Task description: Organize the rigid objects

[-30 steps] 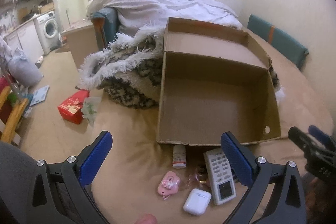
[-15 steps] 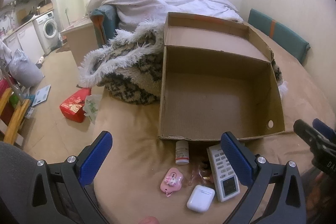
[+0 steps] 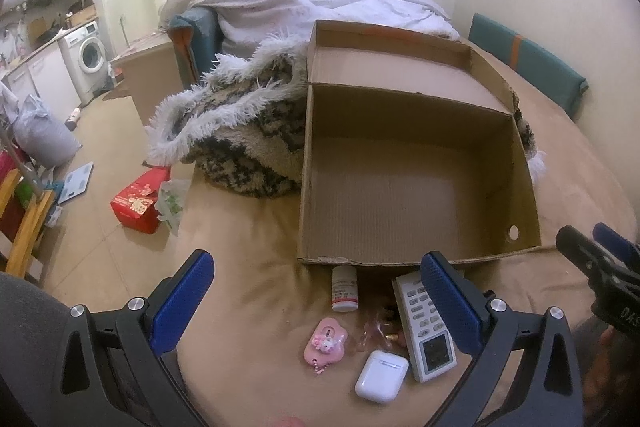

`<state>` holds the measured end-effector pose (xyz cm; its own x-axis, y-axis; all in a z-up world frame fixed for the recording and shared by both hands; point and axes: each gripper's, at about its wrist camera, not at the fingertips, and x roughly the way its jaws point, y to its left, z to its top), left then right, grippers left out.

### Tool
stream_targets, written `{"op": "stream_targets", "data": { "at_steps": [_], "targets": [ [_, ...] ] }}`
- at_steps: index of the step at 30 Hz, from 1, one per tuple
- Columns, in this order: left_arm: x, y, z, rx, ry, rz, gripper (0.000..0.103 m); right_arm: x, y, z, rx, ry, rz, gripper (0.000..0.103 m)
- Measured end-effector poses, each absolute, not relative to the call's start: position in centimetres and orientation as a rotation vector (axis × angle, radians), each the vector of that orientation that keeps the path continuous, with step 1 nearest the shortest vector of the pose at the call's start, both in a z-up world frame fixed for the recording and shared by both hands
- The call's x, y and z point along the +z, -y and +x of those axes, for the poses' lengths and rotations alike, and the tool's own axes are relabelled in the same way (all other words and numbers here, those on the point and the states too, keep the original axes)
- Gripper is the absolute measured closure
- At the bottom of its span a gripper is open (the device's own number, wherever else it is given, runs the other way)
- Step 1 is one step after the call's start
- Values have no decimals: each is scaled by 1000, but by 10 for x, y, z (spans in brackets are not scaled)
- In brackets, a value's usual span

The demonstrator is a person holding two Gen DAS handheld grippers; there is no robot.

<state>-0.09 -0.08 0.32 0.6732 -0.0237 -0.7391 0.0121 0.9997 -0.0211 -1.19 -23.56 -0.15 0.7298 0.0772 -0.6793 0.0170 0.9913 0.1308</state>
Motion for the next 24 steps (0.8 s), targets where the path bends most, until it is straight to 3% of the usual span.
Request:
{"op": "stream_targets", "data": {
  "at_steps": [24],
  "targets": [
    [-4,-16,9,-15,-897,-103,0,-8,237,-8,54,-789,163,0]
  ]
}}
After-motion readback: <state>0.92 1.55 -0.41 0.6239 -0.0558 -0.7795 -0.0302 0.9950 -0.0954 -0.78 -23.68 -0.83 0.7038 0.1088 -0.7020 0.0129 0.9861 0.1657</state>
